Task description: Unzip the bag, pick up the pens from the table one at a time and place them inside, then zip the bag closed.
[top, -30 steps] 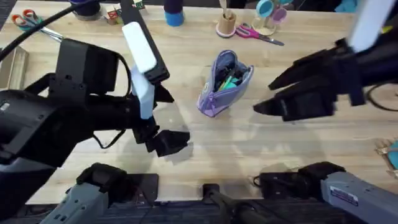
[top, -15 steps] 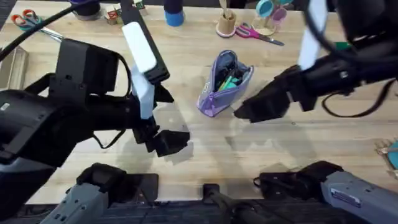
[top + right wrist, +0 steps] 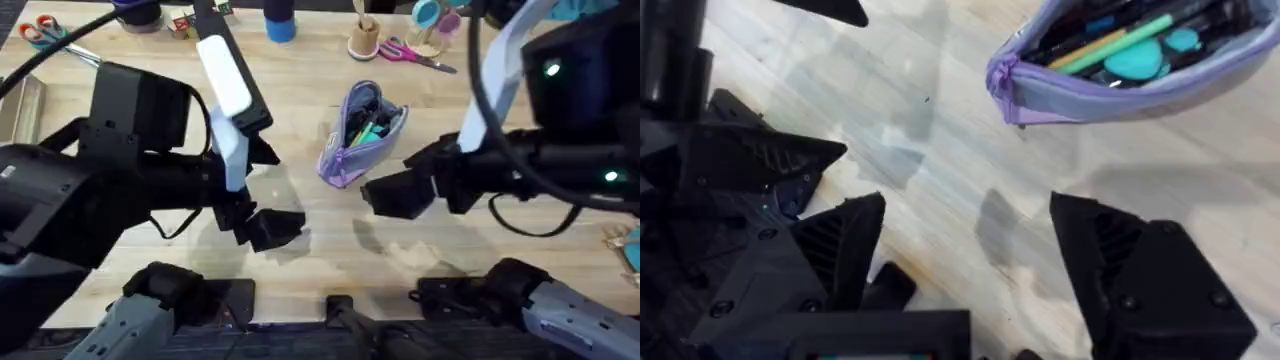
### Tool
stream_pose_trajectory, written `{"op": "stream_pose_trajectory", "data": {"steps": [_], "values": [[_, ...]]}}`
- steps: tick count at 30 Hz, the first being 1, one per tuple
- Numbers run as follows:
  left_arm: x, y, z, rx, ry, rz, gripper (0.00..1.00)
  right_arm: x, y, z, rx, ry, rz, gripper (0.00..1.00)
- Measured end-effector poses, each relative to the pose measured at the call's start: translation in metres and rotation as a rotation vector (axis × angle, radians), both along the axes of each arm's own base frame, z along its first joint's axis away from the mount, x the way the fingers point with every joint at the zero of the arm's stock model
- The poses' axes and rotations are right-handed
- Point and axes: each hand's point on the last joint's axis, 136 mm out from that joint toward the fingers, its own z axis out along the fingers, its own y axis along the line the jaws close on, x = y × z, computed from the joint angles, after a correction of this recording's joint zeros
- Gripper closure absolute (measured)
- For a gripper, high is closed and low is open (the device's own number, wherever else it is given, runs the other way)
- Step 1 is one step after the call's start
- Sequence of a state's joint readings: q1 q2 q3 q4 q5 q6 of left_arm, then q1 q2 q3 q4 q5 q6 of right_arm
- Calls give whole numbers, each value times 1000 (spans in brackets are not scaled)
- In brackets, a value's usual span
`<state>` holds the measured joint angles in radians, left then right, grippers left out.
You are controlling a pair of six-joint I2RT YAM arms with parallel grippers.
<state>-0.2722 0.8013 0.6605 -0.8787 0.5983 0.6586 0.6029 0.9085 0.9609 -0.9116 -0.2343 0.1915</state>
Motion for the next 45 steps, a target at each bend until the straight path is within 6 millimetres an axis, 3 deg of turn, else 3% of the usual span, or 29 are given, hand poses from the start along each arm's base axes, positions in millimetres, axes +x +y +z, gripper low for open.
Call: {"op": "stream_pose_trajectory", "data": {"steps": [11,25,31,45], "values": [[0,0,0,0,0,0,7,1,7,-21,-6,120,-111,5],[0,0,0,0,0,0,7,2,13,-28,-3,171,-118,5],[0,0,0,0,0,0,8,7,16,-41,-35,209,-121,5],[0,0,0,0,0,0,7,42,43,-68,-34,211,-124,5]]}}
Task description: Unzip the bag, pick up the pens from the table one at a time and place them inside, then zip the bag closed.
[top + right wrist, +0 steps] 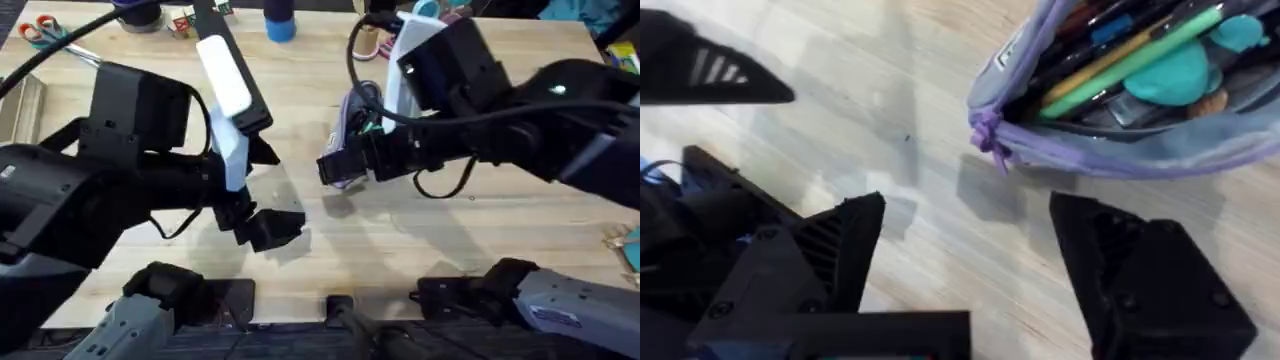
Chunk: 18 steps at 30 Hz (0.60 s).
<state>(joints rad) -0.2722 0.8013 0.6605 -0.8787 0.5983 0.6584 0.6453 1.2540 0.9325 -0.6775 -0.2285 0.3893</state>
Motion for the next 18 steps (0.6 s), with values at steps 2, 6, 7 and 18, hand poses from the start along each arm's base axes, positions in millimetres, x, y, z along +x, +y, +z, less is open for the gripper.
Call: {"op": "stream_pose_trajectory", "data": {"steps": [2,6,7,18], "values": [[0,0,0,0,0,0,7,1,1,-7,-14,19,0,5],[0,0,0,0,0,0,8,5,4,-18,-30,39,0,6],[0,0,0,0,0,0,8,7,5,-20,-29,38,0,6],[0,0,0,0,0,0,7,22,21,-38,-46,12,-11,6]]}}
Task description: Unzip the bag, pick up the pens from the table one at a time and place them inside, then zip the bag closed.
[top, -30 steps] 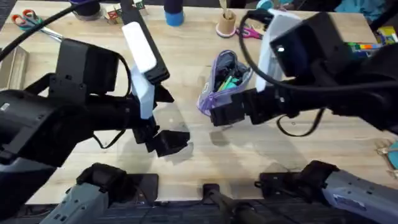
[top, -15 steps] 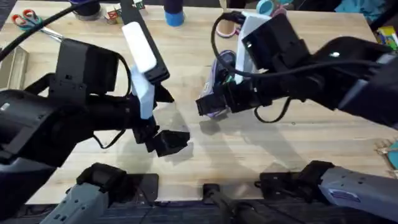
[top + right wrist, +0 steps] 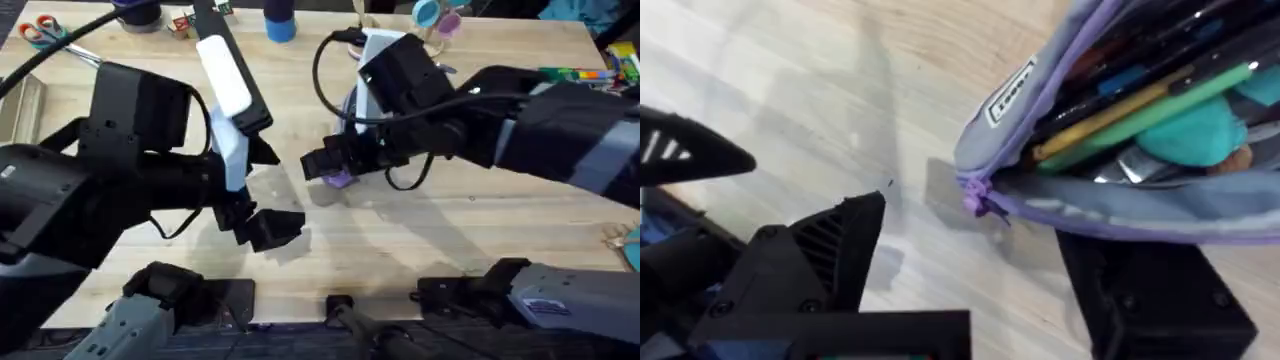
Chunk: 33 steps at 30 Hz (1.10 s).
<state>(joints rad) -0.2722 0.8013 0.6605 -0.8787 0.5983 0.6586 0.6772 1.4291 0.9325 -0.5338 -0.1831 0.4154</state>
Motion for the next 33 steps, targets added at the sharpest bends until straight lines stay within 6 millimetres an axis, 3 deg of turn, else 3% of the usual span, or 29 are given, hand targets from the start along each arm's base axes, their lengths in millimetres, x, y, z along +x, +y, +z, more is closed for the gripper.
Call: {"op": "stream_pose_trajectory", "data": {"steps": [5,9,18,19,20,22,33], "values": [[0,0,0,0,0,0,7,1,2,-4,-52,-39,-17,9],[0,0,0,0,0,0,6,0,3,-5,-95,-73,-36,67],[0,0,0,0,0,0,7,8,-6,-6,-148,-117,-159,451],[0,0,0,0,0,0,7,9,-7,-6,-152,-121,-171,518],[0,0,0,0,0,0,7,10,-8,-5,-154,-123,-184,695],[0,0,0,0,0,0,6,9,-7,-5,-151,-121,-187,829],[0,0,0,0,0,0,6,9,-7,-5,-150,-119,-192,963]]}}
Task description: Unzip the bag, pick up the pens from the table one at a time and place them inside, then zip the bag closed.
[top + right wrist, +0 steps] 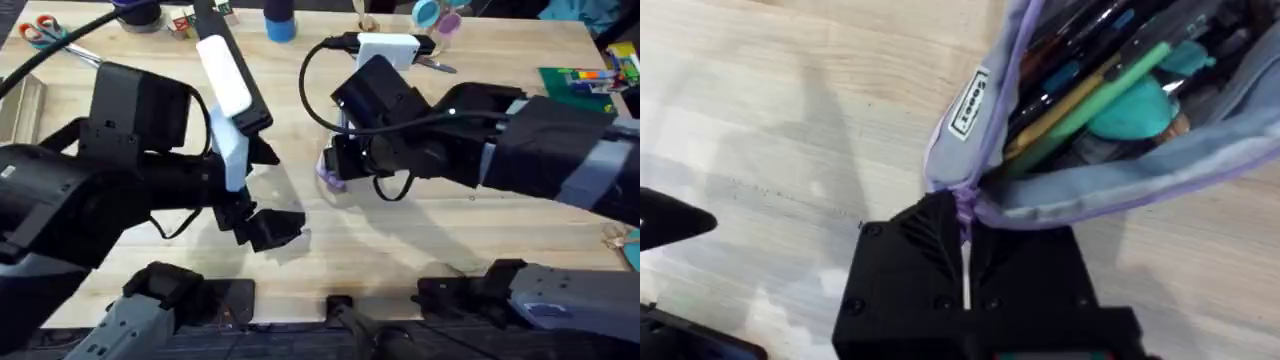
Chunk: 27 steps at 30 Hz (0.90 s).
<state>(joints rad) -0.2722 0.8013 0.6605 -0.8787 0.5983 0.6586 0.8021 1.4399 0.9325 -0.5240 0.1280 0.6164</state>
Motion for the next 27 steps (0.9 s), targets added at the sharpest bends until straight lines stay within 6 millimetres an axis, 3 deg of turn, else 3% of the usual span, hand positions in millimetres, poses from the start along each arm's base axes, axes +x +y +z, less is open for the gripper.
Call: {"op": "stream_pose_trajectory", "data": {"steps": [5,18,27], "values": [[0,0,0,0,0,0,7,-1,-1,5,9,-8,-1,970],[0,0,0,0,0,0,6,-2,-10,45,58,-121,18,971],[4,-2,3,-9,-22,-2,8,2,-12,59,105,-124,77,971]]}}
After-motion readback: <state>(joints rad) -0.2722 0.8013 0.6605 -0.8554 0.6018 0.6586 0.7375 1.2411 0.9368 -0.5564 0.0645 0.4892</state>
